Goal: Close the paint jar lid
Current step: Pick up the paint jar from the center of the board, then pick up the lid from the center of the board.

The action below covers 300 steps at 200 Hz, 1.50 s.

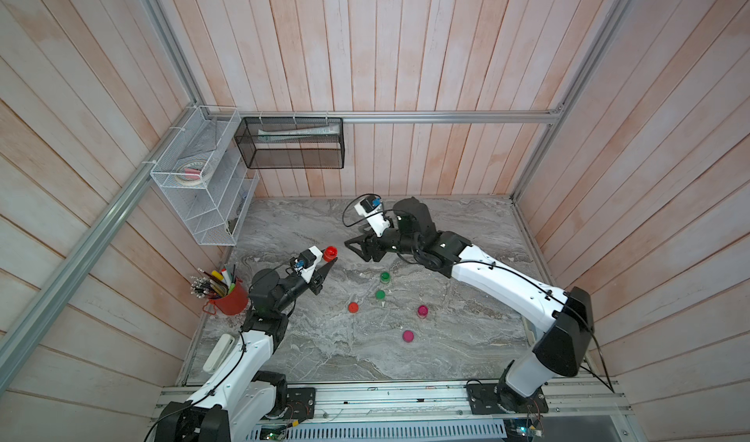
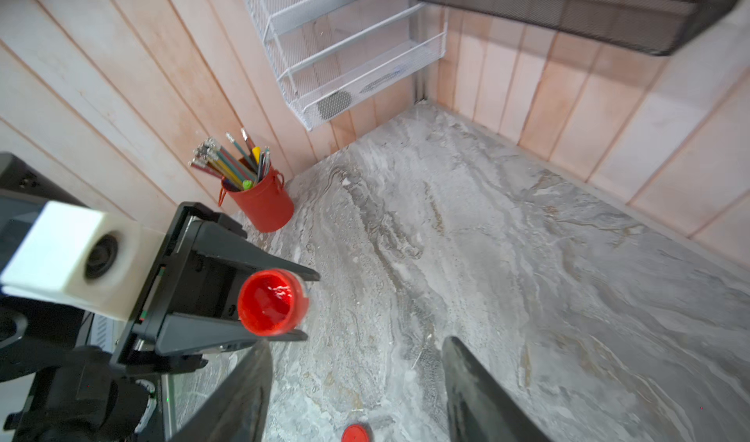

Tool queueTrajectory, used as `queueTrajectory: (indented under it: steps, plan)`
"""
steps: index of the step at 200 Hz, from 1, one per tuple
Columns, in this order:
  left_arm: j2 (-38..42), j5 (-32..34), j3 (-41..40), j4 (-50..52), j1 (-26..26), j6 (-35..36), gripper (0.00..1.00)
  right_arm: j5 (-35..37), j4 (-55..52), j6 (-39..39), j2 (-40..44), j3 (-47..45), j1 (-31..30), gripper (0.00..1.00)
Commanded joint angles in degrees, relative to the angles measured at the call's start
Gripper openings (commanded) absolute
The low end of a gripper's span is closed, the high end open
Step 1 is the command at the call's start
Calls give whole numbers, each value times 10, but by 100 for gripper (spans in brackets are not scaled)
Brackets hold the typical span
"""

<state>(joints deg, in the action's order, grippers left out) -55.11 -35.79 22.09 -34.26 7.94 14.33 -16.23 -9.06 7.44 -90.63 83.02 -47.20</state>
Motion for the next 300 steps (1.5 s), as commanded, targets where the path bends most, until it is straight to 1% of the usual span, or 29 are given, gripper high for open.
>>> queueTrajectory:
  steps: [1, 13, 39, 60, 87, 103, 123, 167, 210, 253, 300]
  plan:
    - [11, -18, 2, -3, 0, -7, 26, -16, 90, 44, 62, -76, 38, 69]
    - [27, -29, 0, 0, 0, -12, 26, -3, 80, 41, 79, -104, 49, 69]
    - [81, -46, 1, 31, 0, -23, 27, 26, 58, 29, 85, -161, 52, 69]
    - [138, -60, 1, 68, 0, -38, 28, 26, 86, 47, 85, -222, 47, 69]
    - [204, -73, 2, 112, 0, -67, 28, 40, 134, 51, 77, -277, 20, 68]
    - [236, -68, 1, 136, 0, -81, 28, 42, 148, 43, 58, -281, -1, 68]
    - [266, -56, -2, 171, 0, -80, 28, 37, 162, 28, 30, -282, -24, 68]
    - [321, -24, -23, 196, 0, -84, 29, 41, 206, 40, -27, -285, -52, 59]
    - [323, -12, -28, 195, 0, -78, 29, 29, 211, 61, -95, -247, -61, 51]
    - [326, 1, -27, 198, 0, -70, 29, 35, 220, 68, -135, -229, -78, 49]
    - [336, 29, -26, 199, 0, -65, 29, 53, 197, 62, -176, -197, -92, 45]
